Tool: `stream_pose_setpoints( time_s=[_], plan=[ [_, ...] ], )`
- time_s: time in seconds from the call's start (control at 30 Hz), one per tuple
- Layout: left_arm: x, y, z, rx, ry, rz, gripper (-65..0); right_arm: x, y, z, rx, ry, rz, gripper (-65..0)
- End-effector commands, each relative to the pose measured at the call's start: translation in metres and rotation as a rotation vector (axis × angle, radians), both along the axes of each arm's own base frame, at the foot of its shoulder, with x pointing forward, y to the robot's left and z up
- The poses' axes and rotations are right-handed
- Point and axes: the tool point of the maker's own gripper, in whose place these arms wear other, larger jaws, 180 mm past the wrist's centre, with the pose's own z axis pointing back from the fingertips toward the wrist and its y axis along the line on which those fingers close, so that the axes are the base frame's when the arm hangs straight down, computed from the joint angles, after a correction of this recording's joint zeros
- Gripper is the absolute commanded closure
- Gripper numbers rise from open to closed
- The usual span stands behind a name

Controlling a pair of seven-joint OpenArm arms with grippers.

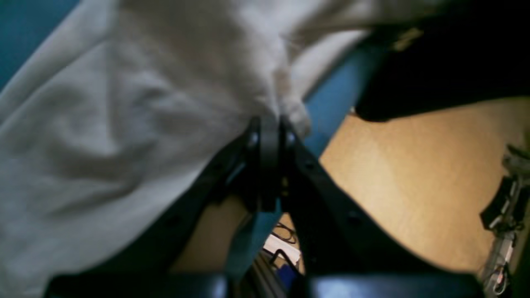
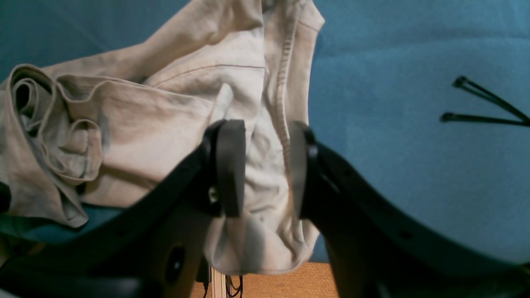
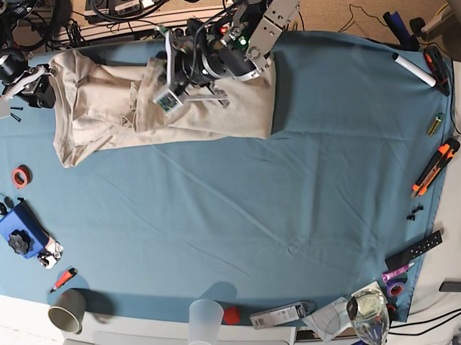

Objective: Fold the T-shirt properly
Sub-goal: 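Lower the folded end onto the strip and press with the left gripper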

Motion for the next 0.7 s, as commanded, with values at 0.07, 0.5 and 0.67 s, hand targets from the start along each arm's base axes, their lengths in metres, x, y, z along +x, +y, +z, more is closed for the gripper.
stream_pose_setpoints(
  time_s=[0.07,0.5,0.67],
  plan=[
    [0.001,-0.011,0.016,-0.067,-0.012,0.000,0.0,0.007,-0.005,0.014,-0.023,-0.046,0.009,-18.9],
    [0.026,-0.010,-0.002,-0.046,-0.085,0.102,0.0,0.010,-0.001,0.019,-0.003,-0.075,0.014,-18.9],
    [0.019,-0.006,-0.036,0.062,-0.006,0.059,0.0,0.012,0.002,0.022,0.020,-0.098,0.022,-18.9]
  ],
)
